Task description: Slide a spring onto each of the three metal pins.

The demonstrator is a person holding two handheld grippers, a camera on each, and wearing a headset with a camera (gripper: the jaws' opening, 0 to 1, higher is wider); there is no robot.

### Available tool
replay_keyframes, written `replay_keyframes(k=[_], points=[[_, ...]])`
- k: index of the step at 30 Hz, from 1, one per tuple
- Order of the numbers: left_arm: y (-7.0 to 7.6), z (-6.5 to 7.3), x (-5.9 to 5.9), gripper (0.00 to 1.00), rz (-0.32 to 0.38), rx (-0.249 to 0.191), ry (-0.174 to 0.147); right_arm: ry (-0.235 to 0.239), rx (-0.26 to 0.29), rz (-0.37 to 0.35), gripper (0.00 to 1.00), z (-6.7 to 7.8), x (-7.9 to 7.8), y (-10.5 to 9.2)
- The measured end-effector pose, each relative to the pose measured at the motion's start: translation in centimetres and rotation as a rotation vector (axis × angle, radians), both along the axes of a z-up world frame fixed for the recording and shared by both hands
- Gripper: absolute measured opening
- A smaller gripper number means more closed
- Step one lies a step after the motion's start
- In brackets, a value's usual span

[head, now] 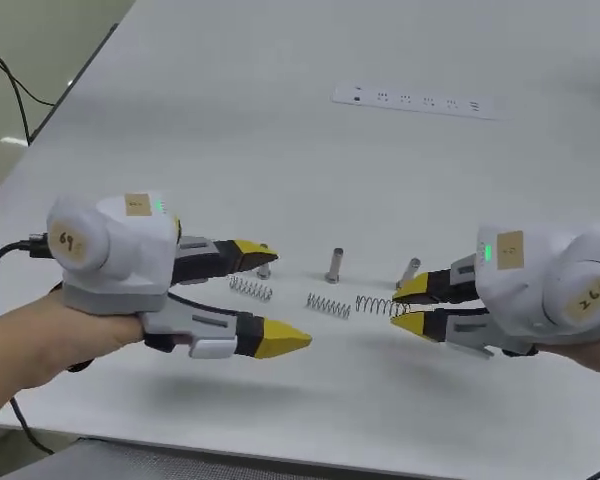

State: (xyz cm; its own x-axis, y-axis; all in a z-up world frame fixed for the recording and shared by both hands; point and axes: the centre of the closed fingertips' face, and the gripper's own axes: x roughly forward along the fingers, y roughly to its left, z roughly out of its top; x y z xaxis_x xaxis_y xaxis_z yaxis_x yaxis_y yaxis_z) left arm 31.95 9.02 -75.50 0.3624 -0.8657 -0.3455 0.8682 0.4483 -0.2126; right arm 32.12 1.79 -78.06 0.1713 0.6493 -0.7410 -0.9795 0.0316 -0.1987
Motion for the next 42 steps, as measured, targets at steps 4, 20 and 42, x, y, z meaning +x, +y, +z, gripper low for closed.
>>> replay_keyframes(k=[4,20,42], points=[[-1.1,0.1,-0.1,0.49,-0.035,-0.02,-0.003,-0.001,0.009,0.009,0.07,0.3,-0.1,0.3],[-4.4,-0.5,0.1,0.25,-0.125,-0.029,-0.022,0.011,0.024,0.034,0.07,0.5,-0.9,1.1],[-5.4,-0.6,0.2,0.06,-0.149,-0.034,-0.031,0.013,0.043,0.052,0.07,1.3,-0.8,1.6]])
